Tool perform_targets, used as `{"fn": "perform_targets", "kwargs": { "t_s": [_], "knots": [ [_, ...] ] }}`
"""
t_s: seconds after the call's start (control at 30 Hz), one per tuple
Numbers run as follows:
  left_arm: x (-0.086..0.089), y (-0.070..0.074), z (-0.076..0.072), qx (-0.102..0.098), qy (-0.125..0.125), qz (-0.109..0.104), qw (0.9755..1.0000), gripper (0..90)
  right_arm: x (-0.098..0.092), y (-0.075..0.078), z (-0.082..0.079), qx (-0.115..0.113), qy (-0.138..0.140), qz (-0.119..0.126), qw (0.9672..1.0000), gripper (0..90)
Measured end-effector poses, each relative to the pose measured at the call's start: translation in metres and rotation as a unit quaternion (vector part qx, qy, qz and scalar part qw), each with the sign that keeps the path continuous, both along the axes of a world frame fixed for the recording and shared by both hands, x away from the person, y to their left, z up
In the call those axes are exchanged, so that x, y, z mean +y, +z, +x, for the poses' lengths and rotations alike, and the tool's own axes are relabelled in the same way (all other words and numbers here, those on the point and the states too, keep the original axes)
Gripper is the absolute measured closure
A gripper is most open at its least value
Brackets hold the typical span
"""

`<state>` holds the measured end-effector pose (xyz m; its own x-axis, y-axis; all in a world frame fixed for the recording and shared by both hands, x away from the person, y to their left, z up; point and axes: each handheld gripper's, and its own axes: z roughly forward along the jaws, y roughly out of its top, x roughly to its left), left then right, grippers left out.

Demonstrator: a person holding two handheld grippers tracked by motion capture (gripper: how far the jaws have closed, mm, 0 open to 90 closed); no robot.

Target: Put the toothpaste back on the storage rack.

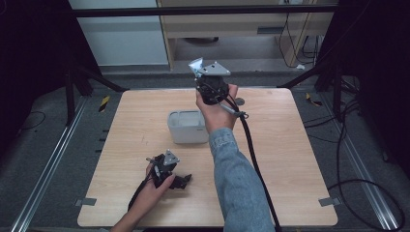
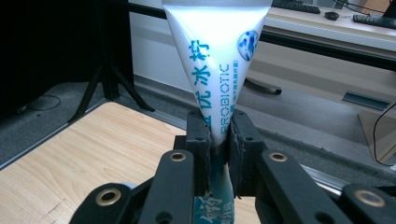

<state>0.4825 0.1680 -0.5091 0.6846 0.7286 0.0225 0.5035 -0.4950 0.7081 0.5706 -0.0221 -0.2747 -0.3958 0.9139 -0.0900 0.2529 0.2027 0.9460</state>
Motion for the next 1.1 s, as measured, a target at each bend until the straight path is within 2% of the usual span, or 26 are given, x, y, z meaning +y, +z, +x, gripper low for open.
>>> {"fn": "perform_targets", "kwargs": {
  "t_s": [0.2, 0.37, 0.5, 1.1],
  "knots": [
    [0.000, 0.000, 0.000, 0.000, 0.000, 0.000, 1.0000, 0.0, 0.004, 0.003, 0.001, -0.006, 0.000, 0.005, 1.0000, 80.1],
    [0.000, 0.000, 0.000, 0.001, -0.005, 0.001, 1.0000, 0.0, 0.007, 0.005, 0.003, -0.007, 0.000, 0.027, 0.9996, 80.1],
    [0.000, 0.000, 0.000, 0.002, -0.005, 0.000, 1.0000, 0.0, 0.014, 0.004, 0.004, -0.010, 0.005, 0.030, 0.9995, 80.1],
    [0.000, 0.000, 0.000, 0.001, -0.004, 0.000, 1.0000, 0.0, 0.034, -0.006, 0.005, -0.017, 0.025, 0.058, 0.9979, 80.0]
  ]
}}
